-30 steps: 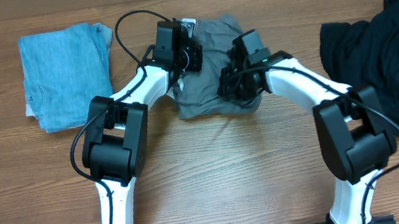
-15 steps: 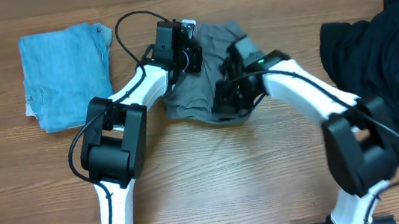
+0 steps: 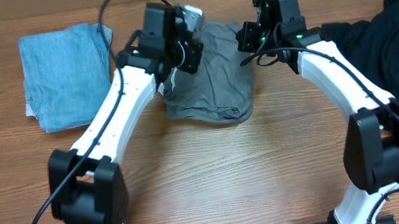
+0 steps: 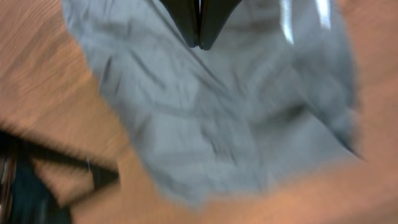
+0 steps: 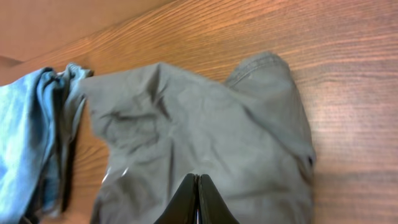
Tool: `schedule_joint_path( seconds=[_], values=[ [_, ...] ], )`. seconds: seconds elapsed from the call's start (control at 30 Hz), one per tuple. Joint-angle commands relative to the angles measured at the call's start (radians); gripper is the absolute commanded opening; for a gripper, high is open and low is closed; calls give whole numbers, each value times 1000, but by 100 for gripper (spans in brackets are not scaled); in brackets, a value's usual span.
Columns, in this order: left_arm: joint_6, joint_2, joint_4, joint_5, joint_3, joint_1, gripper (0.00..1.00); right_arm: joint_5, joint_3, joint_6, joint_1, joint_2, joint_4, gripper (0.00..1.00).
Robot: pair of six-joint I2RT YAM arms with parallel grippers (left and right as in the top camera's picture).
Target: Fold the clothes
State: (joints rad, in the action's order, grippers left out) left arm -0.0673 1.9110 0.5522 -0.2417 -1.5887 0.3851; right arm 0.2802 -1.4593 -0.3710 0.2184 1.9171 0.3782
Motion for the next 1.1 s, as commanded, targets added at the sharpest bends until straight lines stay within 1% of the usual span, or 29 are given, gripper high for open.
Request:
schedule_joint_path(
  seconds=[0.0, 0.17, 0.33, 0.5, 0.57, 0.67, 0.7, 0.83, 0.93, 1.07],
  values=[
    [-49, 78, 42, 4, 30, 20, 4, -21, -2, -9, 5, 55, -60, 4],
    [-49, 146, 87, 4, 60, 31, 4, -10, -2, -26, 5, 118, -109, 4],
    [-49, 150, 113, 5, 137, 31, 4, 2, -2, -26, 8, 171, -124, 4],
    [-48, 150, 172, 13, 167, 31, 4, -2, -2, -28, 10, 222, -161, 4],
    [-48, 150, 202, 14, 167, 31, 4, -20, -2, -71, 10, 252, -185, 4],
    [-48, 150, 233, 17, 167, 31, 4, -28, -3, -82, 10, 304, -219, 4],
    [-48, 150, 239, 21, 167, 31, 4, -53, -3, -106, 10, 319, -220, 4],
    [-40, 150, 264, 90, 167, 31, 4, -146, -3, -165, 7, 334, -213, 4],
    [-34, 150, 267, 97, 167, 30, 4, -138, -42, -178, -9, 333, -171, 4],
    [-29, 137, 267, 97, 161, 25, 4, -120, -195, -151, -29, 327, 9, 4]
  ],
)
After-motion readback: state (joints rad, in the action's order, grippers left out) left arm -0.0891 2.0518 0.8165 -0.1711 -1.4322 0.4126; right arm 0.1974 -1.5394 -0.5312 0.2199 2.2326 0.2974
